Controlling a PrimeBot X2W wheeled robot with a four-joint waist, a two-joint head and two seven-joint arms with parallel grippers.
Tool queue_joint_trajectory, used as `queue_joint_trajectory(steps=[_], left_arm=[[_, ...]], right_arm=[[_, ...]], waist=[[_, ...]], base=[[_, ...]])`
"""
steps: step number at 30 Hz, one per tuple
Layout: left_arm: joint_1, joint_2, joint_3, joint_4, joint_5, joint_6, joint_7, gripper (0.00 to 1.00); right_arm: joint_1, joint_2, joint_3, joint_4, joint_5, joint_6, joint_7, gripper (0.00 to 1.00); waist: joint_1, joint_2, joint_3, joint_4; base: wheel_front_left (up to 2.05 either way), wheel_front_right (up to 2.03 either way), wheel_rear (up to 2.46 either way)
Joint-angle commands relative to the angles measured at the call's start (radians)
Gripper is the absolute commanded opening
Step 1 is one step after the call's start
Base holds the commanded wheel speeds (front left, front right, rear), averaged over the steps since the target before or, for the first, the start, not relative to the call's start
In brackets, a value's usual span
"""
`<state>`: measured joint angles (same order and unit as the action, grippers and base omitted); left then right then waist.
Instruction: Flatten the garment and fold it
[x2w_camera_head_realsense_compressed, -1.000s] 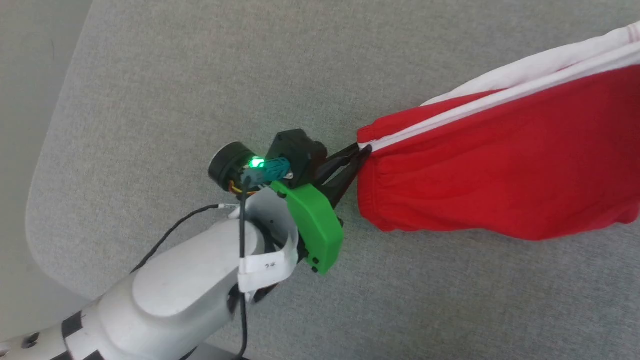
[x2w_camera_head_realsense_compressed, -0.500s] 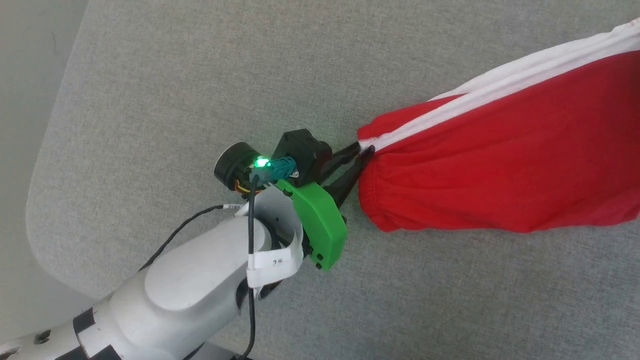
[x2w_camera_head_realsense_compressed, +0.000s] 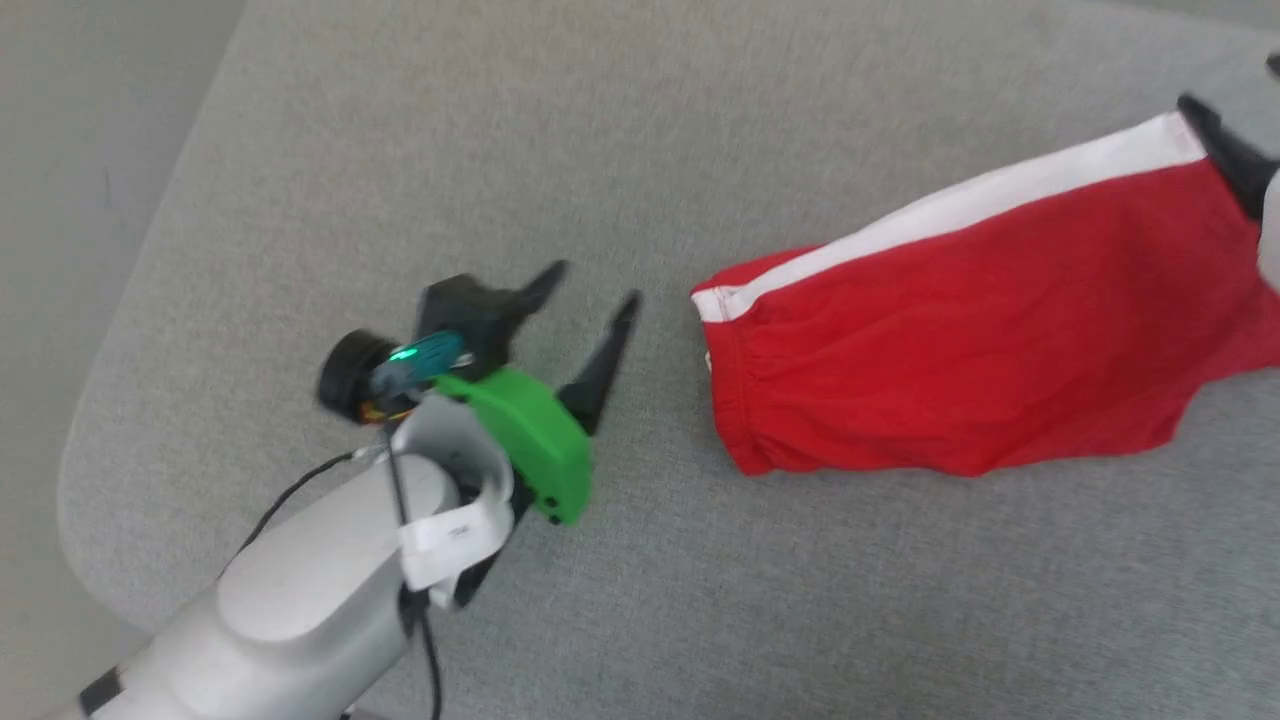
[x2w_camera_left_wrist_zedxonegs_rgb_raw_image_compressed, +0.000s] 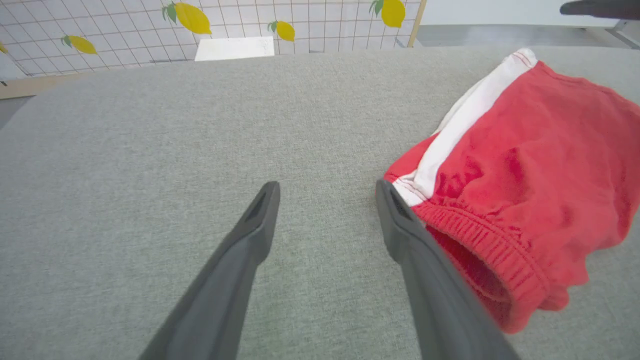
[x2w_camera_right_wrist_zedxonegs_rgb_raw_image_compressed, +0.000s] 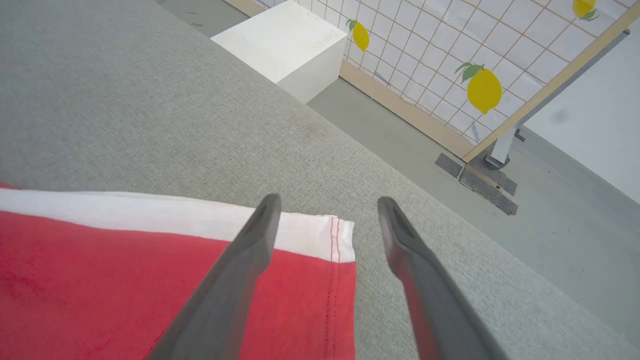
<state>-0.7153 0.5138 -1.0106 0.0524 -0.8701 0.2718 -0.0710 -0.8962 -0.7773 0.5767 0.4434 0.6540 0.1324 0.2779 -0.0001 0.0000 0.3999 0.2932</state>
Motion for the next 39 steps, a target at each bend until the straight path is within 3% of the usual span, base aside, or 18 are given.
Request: queue_joint_trajectory(steps=[1,8,13,19,29,39], left_arm=[[0.027,0.014,0.015,-0.002,-0.013,0.022,-0.024,1.0],[0.14,0.035,0.048,-0.024,0.006,0.121,-0.133,1.0],[0.184,0.072,0.011,-0.048,0.143,0.185,-0.175,1.0],[0.219,0.087,-0.02,-0.062,0.287,0.231,-0.188,1.0],[0.271,0.036,0.001,-0.098,0.405,0.228,-0.19,1.0],[0.303,-0.02,0.064,-0.09,0.438,0.174,-0.191,1.0]], right_arm=[[0.03,0.006,-0.009,0.01,0.014,-0.002,-0.027,1.0],[0.135,0.01,-0.026,0.052,0.063,-0.002,-0.038,1.0],[0.172,0.021,-0.074,0.112,0.138,-0.002,0.075,1.0],[0.155,0.041,-0.139,0.177,0.154,-0.002,0.21,1.0],[0.118,0.074,-0.23,0.285,0.074,-0.002,0.354,1.0],[0.189,0.143,-0.259,0.23,0.091,-0.002,0.469,1.0]], waist=[[0.0001,0.0,-0.075,-0.024],[0.0001,0.0,-0.121,-0.01],[0.0001,0.0,-0.12,0.012],[0.0001,0.0,-0.094,0.034],[0.0001,0.0,-0.031,0.078],[0.0001,0.0,-0.01,0.102]], base=[[0.0,0.0,0.0],[0.0,0.0,0.0],[0.0,0.0,0.0],[0.0,0.0,0.0],[0.0,0.0,0.0],[0.0,0.0,0.0]])
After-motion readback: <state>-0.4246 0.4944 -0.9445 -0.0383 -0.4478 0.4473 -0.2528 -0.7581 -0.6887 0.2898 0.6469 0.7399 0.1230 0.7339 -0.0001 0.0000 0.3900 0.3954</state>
